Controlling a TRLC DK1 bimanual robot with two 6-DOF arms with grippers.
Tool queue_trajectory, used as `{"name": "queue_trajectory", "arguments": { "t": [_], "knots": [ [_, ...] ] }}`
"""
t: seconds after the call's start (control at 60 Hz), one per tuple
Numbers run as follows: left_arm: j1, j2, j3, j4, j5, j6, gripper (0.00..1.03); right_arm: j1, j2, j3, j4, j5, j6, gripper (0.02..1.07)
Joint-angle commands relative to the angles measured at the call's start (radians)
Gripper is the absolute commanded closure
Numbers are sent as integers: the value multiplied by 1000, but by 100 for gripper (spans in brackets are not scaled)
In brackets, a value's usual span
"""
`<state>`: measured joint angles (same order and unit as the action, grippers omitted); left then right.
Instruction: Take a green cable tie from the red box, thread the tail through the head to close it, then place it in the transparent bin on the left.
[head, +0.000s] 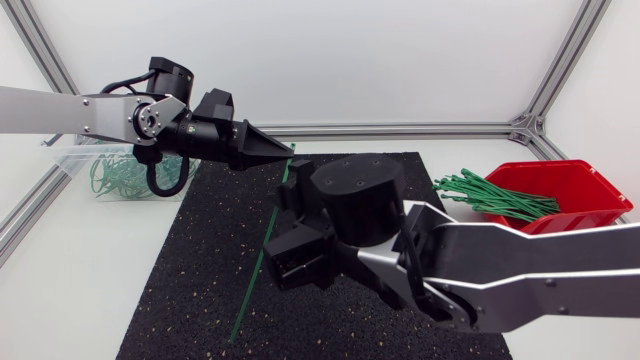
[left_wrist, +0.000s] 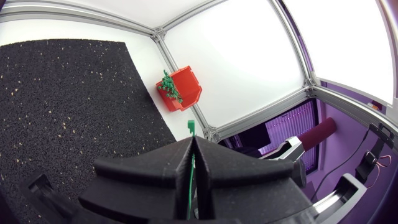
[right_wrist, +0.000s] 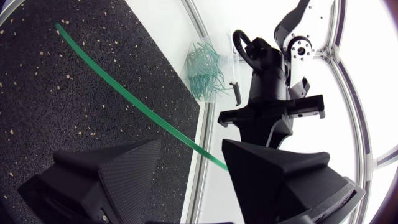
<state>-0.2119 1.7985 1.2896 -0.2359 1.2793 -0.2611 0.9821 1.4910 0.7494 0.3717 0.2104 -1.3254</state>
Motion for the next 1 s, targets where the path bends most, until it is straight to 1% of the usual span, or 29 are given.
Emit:
{"name": "queue_trajectory", "arguments": {
  "t": [0.0,0.117,0.267,0.3,0.433,0.533,0.633,0.75,0.8,0.983],
  "knots": [
    [12,29,27,-13,20,8,100,24,31,-35,16,0,-52,54],
    [20,35,34,-19,22,8,100,55,55,-61,78,1,-84,54],
    [23,41,40,-31,23,11,100,92,74,-70,84,1,-87,54],
    [23,41,40,-34,23,13,100,99,80,-73,85,0,-87,56],
    [17,42,40,-45,23,14,100,116,129,-84,139,1,-121,56],
    [20,41,42,-46,23,16,100,136,150,-84,141,3,-121,57],
    [25,42,42,-46,23,16,100,158,156,-90,141,3,-121,62],
    [28,42,42,-48,23,16,100,178,153,-99,139,4,-120,63],
    [28,44,42,-48,23,17,100,185,153,-102,139,6,-120,65],
    [23,44,43,-52,23,16,100,207,163,-108,148,14,-117,65]
  ]
}}
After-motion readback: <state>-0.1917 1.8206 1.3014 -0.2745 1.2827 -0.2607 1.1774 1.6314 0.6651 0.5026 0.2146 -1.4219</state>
